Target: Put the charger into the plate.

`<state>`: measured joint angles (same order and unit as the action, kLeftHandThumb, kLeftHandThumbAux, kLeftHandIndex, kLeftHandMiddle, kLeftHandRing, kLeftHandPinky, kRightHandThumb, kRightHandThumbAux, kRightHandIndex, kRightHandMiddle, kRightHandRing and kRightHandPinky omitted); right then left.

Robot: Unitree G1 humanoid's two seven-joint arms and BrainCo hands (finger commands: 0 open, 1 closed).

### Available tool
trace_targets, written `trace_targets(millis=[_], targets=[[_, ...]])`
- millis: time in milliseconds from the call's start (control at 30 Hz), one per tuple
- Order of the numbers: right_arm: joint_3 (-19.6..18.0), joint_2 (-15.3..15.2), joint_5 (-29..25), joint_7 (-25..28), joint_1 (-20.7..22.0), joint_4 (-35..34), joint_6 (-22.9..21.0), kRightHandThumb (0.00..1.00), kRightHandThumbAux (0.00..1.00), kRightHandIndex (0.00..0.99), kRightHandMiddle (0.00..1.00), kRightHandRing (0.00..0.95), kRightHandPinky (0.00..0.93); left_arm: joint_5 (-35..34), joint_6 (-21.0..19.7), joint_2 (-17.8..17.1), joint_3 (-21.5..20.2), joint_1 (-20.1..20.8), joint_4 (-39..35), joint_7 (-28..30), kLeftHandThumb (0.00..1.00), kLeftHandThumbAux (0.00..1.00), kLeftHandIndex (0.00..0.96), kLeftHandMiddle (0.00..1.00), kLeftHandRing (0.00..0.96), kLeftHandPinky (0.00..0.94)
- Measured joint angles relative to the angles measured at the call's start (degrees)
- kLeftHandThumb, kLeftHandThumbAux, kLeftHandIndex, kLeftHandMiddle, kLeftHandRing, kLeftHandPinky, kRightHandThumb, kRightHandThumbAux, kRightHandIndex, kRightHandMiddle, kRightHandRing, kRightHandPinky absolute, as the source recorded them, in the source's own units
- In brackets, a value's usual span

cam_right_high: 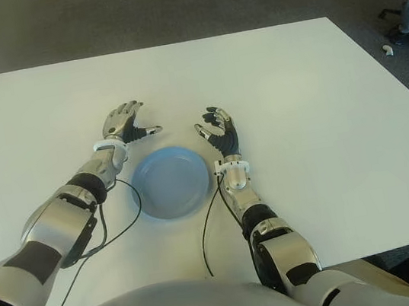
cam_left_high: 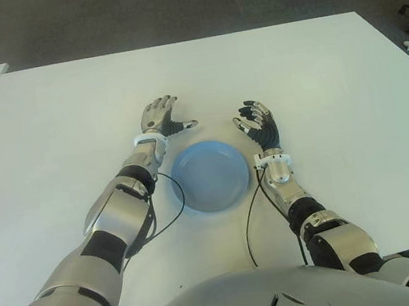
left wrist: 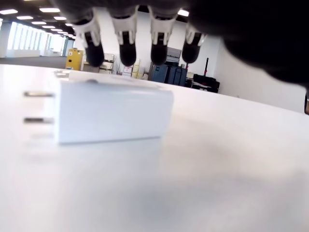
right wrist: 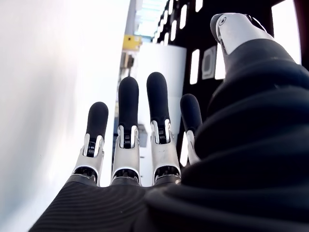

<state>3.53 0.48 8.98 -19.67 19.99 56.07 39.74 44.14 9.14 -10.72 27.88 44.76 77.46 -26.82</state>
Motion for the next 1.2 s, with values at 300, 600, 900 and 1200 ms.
trace_targets(millis=[300,600,900,1200], targets=[[-0.34,-0.18,-0.57,1.45,-0.83,-1.26,-0.05,0.637,0.797,0.245,0.376,0.318,0.214,0.55,-1.07,-0.31,2.07,-0.07,0.28,1.78,0.078,0.357,0.0,0.0,0.0,0.0],[-0.59,-0.62,-0.63,1.49,-1.99,-2.95,-1.37,0.437,0.841,0.247,0.366,0.326,0.257,-0.3,-1.39,-1.45,1.93,0.31,-0.52,7.84,0.005,0.388,0.0,0.0,0.0,0.0],[-0.53,-1.37,-0.24,0.89,-3.92,-6.25,-3.68,0.23,0.862,0.243,0.343,0.31,0.263,-0.85,-1.29,-3.44,1.86,1.42,-1.14,16.1,0.0,0.39,0.0,0.0,0.0,0.0],[-0.46,-1.91,-0.06,0.59,-6.1,-9.82,-5.59,0.093,0.898,0.258,0.342,0.309,0.267,-2.18,0.81,-5.61,1.99,0.31,-2.17,21.93,0.0,0.385,0.0,0.0,0.0,0.0]])
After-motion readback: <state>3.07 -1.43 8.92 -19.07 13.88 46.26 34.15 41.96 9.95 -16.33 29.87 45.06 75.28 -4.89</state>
